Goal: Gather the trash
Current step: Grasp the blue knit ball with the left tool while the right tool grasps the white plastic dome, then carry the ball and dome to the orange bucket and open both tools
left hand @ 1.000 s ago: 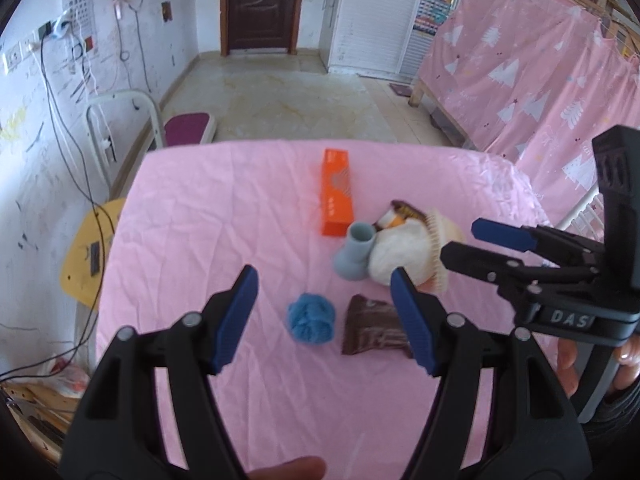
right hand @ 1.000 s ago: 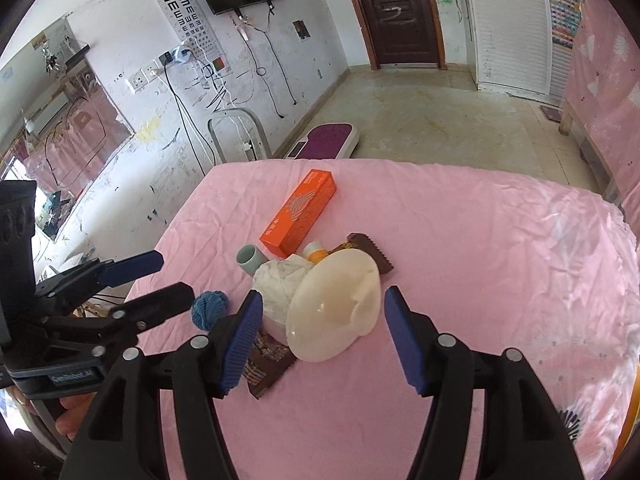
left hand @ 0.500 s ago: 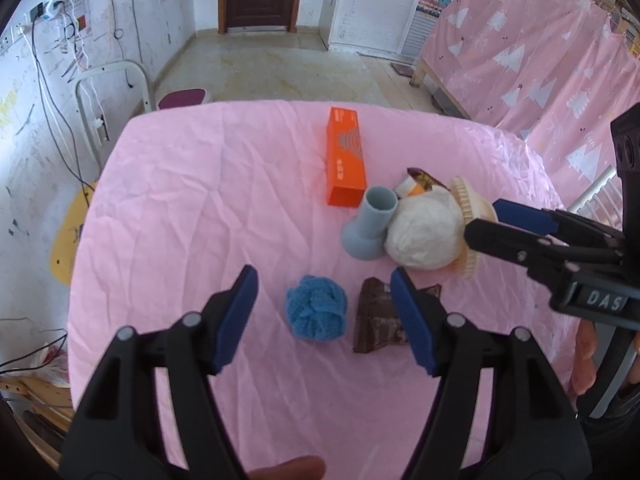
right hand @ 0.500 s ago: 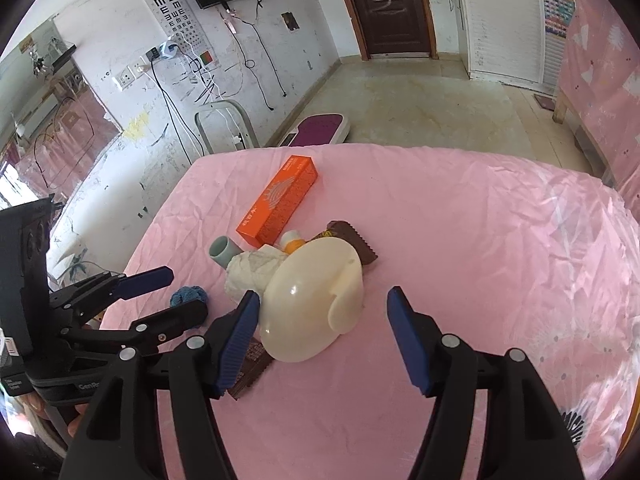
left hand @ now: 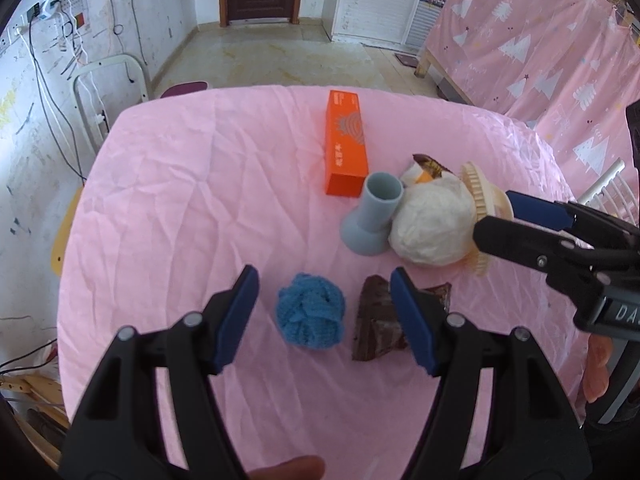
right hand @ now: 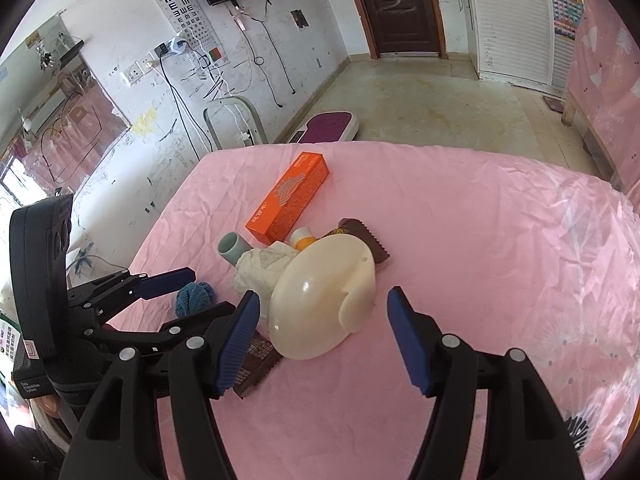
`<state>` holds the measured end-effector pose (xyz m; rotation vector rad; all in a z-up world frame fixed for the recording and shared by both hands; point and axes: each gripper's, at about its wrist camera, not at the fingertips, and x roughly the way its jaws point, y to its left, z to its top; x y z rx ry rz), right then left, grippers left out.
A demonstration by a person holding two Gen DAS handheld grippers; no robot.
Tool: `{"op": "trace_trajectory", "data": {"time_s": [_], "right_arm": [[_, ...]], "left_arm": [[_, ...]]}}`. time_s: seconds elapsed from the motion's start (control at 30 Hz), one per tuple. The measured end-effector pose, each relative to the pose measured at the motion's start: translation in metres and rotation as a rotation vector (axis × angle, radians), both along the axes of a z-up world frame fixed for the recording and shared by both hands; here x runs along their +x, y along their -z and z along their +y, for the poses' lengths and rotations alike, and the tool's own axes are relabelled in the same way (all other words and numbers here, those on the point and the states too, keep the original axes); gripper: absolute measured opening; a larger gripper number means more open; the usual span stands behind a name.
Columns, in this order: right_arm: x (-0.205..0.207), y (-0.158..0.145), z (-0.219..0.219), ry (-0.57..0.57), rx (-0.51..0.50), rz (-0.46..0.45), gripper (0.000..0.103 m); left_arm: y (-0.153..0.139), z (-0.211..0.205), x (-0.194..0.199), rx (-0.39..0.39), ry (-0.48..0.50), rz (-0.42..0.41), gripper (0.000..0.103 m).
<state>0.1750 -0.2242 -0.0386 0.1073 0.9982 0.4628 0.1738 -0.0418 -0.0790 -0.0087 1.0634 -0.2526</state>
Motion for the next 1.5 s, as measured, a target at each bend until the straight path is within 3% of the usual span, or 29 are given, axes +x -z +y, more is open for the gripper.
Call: {"op": "trace_trajectory", "data": {"time_s": [0.07,0.23,0.27,0.33,1.0,1.5], "right_arm": [[0.002,0.001,0.003,-0.006,-0.001,0.005,0.056],[0.005,0.005,0.002,0.003,0.011,0.018,0.055],[0.005,0.005,0.001,0.005,0.015,0.018,0.049],[0.005,0.005,0.000,0.001,0.025,0.017,0.044],[-0.010,-0.022,-0.029,0.049,0.063,-0.062,0.044],[-0.039,-0.043,-0.113,0.186,0.124,-0.139,0.044]], "left_arm": [[0.002,-0.001,0.000,-0.003,0.005,0.011,0.050],[0.006,-0.002,0.000,0.016,0.007,0.009,0.031],[0.006,-0.003,0.000,0.022,0.006,0.007,0.027],[0.007,-0.003,0.000,0.019,0.004,0.008,0.027],[-0.031,0.000,-0.011,0.014,-0.015,-0.066,0.026],[-0.062,-0.066,-0.021,0.049,0.079,-0.130,0.026]]}}
